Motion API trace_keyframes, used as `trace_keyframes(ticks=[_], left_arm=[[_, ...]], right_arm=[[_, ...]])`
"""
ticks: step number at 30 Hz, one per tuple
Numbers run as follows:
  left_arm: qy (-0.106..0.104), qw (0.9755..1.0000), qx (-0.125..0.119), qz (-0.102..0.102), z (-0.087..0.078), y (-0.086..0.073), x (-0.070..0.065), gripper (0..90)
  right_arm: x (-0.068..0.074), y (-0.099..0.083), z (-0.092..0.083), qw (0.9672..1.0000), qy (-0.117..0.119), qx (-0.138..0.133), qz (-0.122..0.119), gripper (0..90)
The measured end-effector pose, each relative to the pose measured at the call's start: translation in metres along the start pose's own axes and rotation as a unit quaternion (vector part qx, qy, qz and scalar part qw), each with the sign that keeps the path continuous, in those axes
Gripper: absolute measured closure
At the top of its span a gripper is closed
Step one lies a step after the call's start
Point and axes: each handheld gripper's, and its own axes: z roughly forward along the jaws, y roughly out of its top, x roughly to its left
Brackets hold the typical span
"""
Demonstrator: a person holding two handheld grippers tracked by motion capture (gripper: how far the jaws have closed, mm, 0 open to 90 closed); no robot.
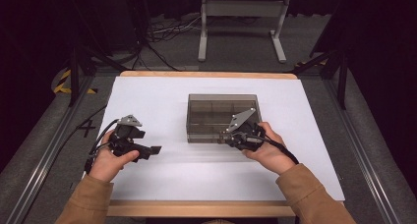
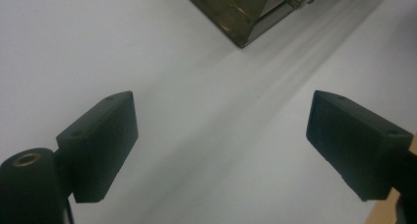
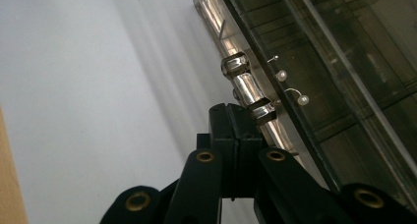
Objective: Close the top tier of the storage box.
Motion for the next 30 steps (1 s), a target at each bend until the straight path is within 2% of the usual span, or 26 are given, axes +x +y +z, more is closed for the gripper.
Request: trace_keyframes(ticks=[17,30], left_arm=[[0.005,0.9999,-0.001,-0.009,-0.007,-0.01,0.001,12.6],[0.006,0.9999,-0.001,-0.009,-0.007,-0.01,0.001,12.6]], right_arm=[[-0.016,0.001,0.006,0.9992,-0.021,-0.026,0.022,90.0],[-0.015,0.001,0.008,0.9989,-0.022,-0.032,0.027,90.0]])
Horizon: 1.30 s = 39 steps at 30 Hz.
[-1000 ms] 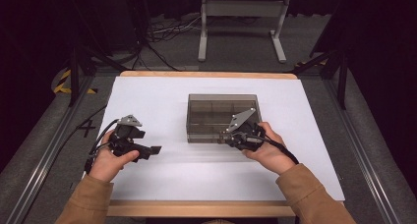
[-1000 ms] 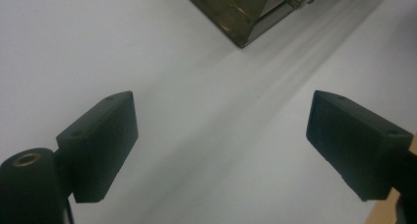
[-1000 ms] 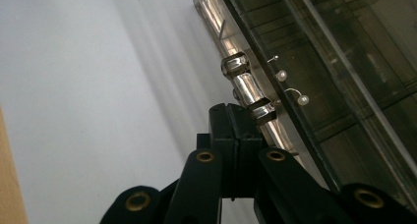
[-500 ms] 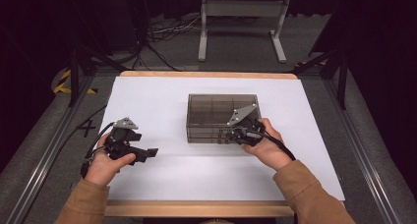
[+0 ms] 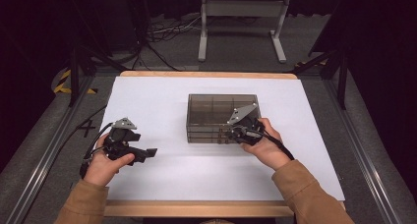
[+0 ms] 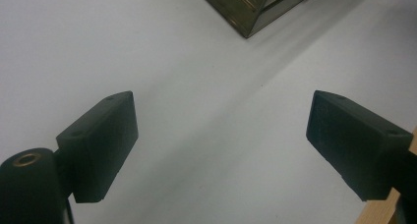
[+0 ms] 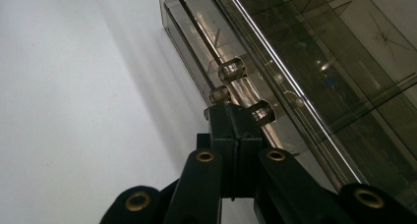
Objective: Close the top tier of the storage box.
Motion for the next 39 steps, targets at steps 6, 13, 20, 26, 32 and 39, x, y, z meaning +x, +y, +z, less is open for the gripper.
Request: trace_keyframes(ticks=[6,13,20,26,32,39], left_arm=[[-0.001,1.0,0.001,0.0,0.001,0.0,0.001,12.6],[-0.003,1.0,0.004,0.003,0.002,0.001,0.0,12.6],[-0.002,1.0,0.004,0.004,0.002,0.001,0.0,12.5],[-0.004,1.0,0.005,0.004,0.002,0.0,0.0,12.5],[-0.001,1.0,0.001,0.002,-0.001,-0.001,0.001,12.5],[0.006,1.0,0.0,-0.004,-0.004,-0.006,0.005,12.1]], right_arm=[[0.003,-0.001,-0.009,0.9996,0.027,-0.012,-0.004,90.0],[0.009,-0.004,-0.024,0.9981,0.052,-0.032,-0.005,74.1],[0.007,-0.015,-0.043,0.9976,0.052,-0.044,0.009,59.2],[0.004,-0.026,-0.055,0.9973,0.048,-0.051,0.022,43.9],[0.0,-0.038,-0.063,0.9974,0.041,-0.049,0.035,38.1],[-0.007,-0.057,-0.071,0.9969,0.028,-0.044,0.058,34.9]])
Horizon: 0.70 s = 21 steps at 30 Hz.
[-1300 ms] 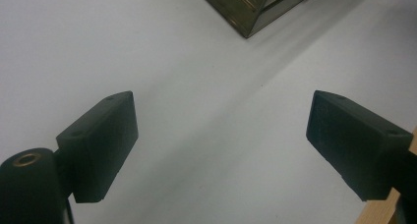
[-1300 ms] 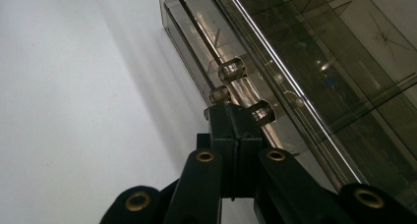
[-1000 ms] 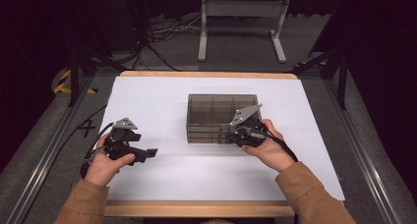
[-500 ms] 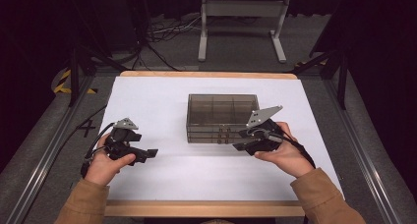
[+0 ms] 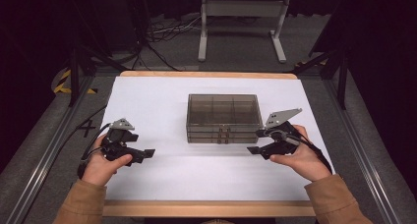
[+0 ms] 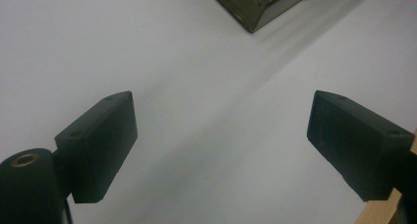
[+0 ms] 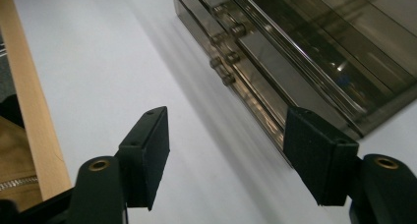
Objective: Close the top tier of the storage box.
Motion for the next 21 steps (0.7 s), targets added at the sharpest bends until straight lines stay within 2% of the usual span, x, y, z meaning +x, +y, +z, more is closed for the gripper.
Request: trace_keyframes(ticks=[8,12,16,21], left_arm=[[0.004,1.0,0.003,-0.002,0.001,-0.004,0.003,11.8],[0.005,1.0,0.003,-0.004,0.002,-0.006,0.004,11.6],[0.008,0.9999,0.004,-0.007,0.003,-0.01,0.008,11.6],[0.014,0.9998,0.004,-0.009,0.005,-0.014,0.011,11.5]], right_arm=[[-0.011,-0.024,-0.015,0.9987,-0.041,-0.011,0.027,31.8],[-0.016,-0.039,-0.015,0.9976,-0.05,-0.013,0.045,31.2],[-0.021,-0.053,-0.013,0.9964,-0.064,0.003,0.055,30.7],[-0.027,-0.066,-0.01,0.9944,-0.073,-0.001,0.077,30.4]])
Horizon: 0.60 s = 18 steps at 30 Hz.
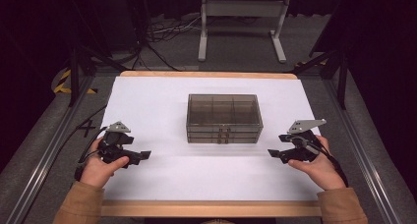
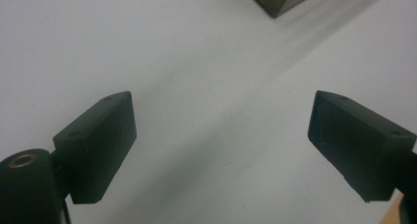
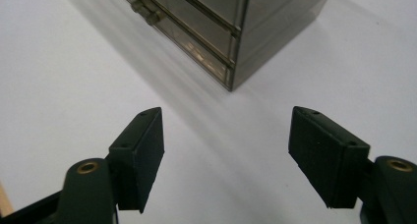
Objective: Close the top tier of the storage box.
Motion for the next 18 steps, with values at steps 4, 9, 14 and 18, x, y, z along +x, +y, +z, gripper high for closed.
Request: trace_keyframes(ticks=[4,9,14,18], left_arm=[[0.004,1.0,0.002,-0.001,0.002,-0.001,0.001,11.4],[0.005,1.0,0.005,0.0,0.005,-0.002,0.003,11.3],[0.008,0.9999,0.007,0.001,0.01,-0.003,0.003,11.1],[0.009,0.9999,0.008,0.0,0.013,-0.004,0.004,11.0]], right_arm=[[-0.006,-0.008,0.006,0.9999,-0.009,0.003,0.014,30.2],[-0.015,-0.019,0.014,0.9992,-0.018,0.005,0.035,30.2],[-0.02,-0.029,0.019,0.9984,-0.025,0.0,0.05,30.2],[-0.022,-0.036,0.024,0.9981,-0.029,-0.003,0.054,29.8]])
